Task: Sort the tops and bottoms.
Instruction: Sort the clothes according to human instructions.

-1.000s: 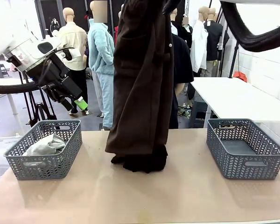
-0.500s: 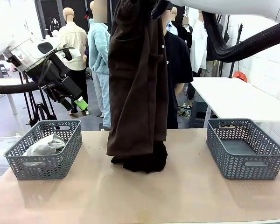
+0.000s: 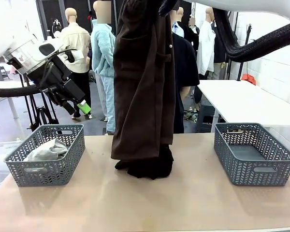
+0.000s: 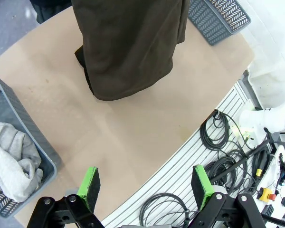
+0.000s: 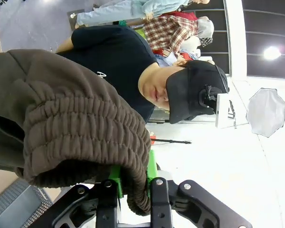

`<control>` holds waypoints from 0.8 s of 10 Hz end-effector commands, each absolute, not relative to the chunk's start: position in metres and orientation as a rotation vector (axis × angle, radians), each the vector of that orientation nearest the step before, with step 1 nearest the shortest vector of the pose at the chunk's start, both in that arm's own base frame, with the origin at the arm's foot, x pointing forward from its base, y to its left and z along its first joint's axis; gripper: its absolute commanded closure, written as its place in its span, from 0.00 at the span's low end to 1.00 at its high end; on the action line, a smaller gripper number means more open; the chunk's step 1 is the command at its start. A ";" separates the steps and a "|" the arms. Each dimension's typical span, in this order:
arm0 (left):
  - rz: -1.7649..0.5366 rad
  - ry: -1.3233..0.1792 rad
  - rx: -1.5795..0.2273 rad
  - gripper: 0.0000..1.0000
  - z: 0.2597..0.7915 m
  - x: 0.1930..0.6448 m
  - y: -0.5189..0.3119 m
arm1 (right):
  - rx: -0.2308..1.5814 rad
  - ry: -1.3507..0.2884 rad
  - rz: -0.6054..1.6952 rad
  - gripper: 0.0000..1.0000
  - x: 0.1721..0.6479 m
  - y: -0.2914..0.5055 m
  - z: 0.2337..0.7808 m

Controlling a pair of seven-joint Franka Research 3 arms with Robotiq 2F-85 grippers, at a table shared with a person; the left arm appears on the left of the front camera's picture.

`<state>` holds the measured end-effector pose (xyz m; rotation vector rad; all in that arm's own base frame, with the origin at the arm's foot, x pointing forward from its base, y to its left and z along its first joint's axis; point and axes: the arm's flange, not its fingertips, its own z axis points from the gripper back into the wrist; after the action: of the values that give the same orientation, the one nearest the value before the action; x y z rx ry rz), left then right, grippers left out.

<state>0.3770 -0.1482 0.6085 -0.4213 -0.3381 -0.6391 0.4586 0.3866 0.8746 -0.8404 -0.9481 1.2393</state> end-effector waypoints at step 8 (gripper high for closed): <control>-0.636 -0.340 -0.427 0.00 0.609 0.377 -0.148 | -0.842 -0.959 1.228 1.00 0.454 0.381 0.876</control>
<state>0.3770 -0.1482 0.6085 -0.4213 -0.3381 -0.6391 0.4587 0.3869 0.8740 -0.8406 -0.9468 1.2402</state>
